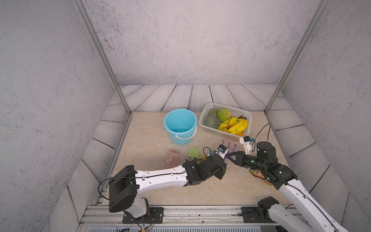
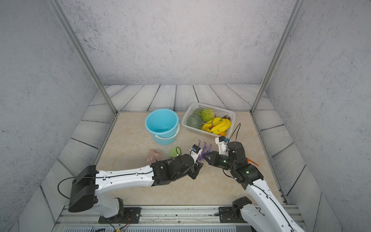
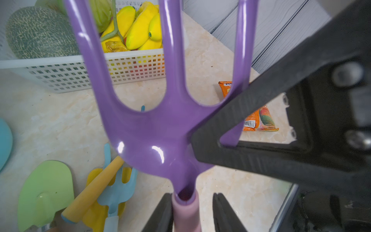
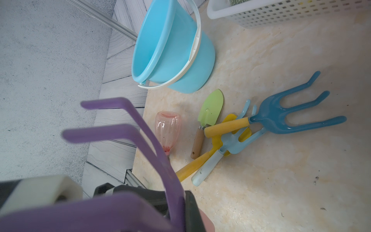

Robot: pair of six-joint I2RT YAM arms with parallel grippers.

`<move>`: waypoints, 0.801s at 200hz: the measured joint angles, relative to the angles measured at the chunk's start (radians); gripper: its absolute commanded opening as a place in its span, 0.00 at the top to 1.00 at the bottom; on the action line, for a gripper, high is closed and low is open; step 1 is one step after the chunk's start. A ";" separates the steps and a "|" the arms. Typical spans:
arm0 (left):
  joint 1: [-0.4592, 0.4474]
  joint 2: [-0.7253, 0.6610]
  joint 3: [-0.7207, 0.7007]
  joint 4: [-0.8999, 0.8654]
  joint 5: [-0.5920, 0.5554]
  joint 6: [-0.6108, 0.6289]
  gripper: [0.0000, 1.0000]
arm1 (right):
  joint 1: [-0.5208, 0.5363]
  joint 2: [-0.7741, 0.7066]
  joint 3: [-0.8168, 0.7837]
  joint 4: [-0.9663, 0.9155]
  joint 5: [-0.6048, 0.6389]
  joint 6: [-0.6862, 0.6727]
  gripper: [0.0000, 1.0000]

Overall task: Organize the gardening tools
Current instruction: Pick up the gardening tool from the center of the board.

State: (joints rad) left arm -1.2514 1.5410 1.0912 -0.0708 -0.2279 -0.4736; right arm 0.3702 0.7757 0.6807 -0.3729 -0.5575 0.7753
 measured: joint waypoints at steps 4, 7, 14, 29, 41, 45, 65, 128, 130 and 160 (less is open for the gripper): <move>0.001 0.000 0.000 0.000 0.000 0.002 0.69 | 0.000 0.000 0.000 -0.002 0.000 0.000 1.00; 0.002 0.000 0.000 0.000 0.001 -0.001 0.70 | 0.000 -0.001 0.000 -0.002 0.000 0.000 1.00; 0.005 0.000 0.000 0.000 0.002 -0.003 0.73 | 0.000 -0.001 0.001 -0.002 0.000 0.000 1.00; 0.009 0.000 0.000 0.000 0.004 -0.003 0.77 | 0.002 -0.002 0.001 -0.005 0.001 0.000 1.00; 0.011 0.000 0.000 0.000 0.006 -0.005 0.80 | 0.004 -0.002 0.001 -0.004 0.003 0.000 1.00; 0.011 0.000 0.000 0.000 0.007 -0.005 0.81 | 0.004 -0.002 0.001 -0.004 0.004 0.000 1.00; 0.012 0.002 0.001 0.001 0.009 -0.005 0.81 | 0.006 -0.004 0.000 -0.005 0.009 0.000 1.00; 0.019 0.015 0.012 0.005 0.017 -0.006 0.93 | 0.006 -0.010 0.000 -0.007 0.025 0.000 1.00; 0.019 0.015 0.012 0.005 0.017 -0.006 0.95 | 0.006 -0.010 0.000 -0.007 0.025 0.000 1.00; 0.022 0.017 0.013 0.007 0.022 -0.006 1.00 | 0.006 -0.011 0.000 -0.009 0.029 0.000 0.88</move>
State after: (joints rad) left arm -1.2297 1.5581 1.1046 -0.0639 -0.2062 -0.4797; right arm 0.3767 0.7647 0.6811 -0.3817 -0.5282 0.7753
